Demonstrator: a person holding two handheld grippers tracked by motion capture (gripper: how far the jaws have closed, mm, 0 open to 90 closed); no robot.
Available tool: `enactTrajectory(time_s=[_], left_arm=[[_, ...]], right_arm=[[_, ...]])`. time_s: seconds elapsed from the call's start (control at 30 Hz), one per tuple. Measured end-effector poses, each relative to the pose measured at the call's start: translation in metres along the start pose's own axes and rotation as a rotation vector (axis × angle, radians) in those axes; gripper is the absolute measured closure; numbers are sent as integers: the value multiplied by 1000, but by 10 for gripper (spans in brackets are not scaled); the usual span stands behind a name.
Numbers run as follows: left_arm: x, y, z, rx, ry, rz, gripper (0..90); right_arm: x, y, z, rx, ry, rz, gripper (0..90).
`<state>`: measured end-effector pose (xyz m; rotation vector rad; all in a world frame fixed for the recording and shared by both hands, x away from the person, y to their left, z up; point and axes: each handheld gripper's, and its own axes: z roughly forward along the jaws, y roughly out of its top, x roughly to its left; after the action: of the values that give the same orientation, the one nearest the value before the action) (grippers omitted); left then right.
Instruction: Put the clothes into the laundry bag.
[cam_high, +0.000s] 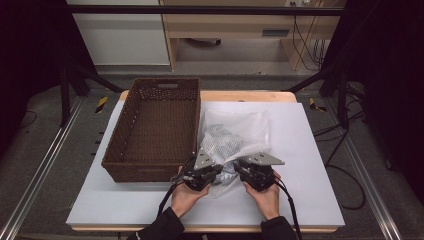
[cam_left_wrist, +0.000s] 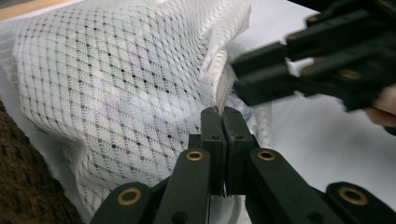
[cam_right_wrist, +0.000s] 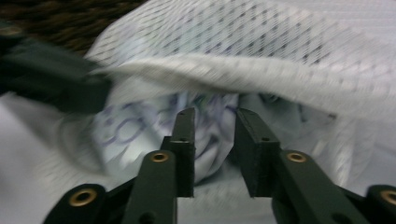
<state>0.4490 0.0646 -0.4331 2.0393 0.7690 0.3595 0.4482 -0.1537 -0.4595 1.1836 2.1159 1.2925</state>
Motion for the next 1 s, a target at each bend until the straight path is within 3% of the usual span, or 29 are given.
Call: enactTrajectory(time_s=[0.03,0.13,0.2,0.3,0.43,0.47,0.53,0.57,0.6,0.73,0.87,0.93,0.97,1.0], left_arm=[[0,0,0,-1,1,-1,883],[1,-1,1,-3,-2,-4,883],[1,-1,1,-3,-3,-2,883],[-1,1,-1,-7,-8,0,884],[-1,4,-5,-11,-23,-3,885],[-2,5,-6,-8,-33,-4,885],[-4,6,-7,-17,-37,0,885],[-6,7,-7,-15,-43,8,885],[-6,7,-7,-15,-43,8,885],[-9,3,-1,9,-33,27,885],[-4,-1,3,16,-19,13,883],[-3,-1,3,15,-14,7,883],[-2,-2,3,14,-8,7,883],[-1,-2,3,14,-5,5,883]], right_arm=[[2,-5,-3,8,36,-5,609],[6,-7,3,39,47,-13,579],[13,-8,20,83,46,-37,631],[18,-4,34,88,33,-39,806],[18,5,36,25,16,-5,856],[15,10,35,-36,-3,26,862],[13,11,36,-50,-12,47,863],[9,12,41,-57,-67,53,862],[9,12,41,-57,-67,53,862],[1,5,59,-2,-171,41,855],[2,6,51,16,-137,27,787],[2,6,37,14,-103,5,726],[0,3,20,14,-61,-14,671],[-2,1,11,24,-56,-17,650]])
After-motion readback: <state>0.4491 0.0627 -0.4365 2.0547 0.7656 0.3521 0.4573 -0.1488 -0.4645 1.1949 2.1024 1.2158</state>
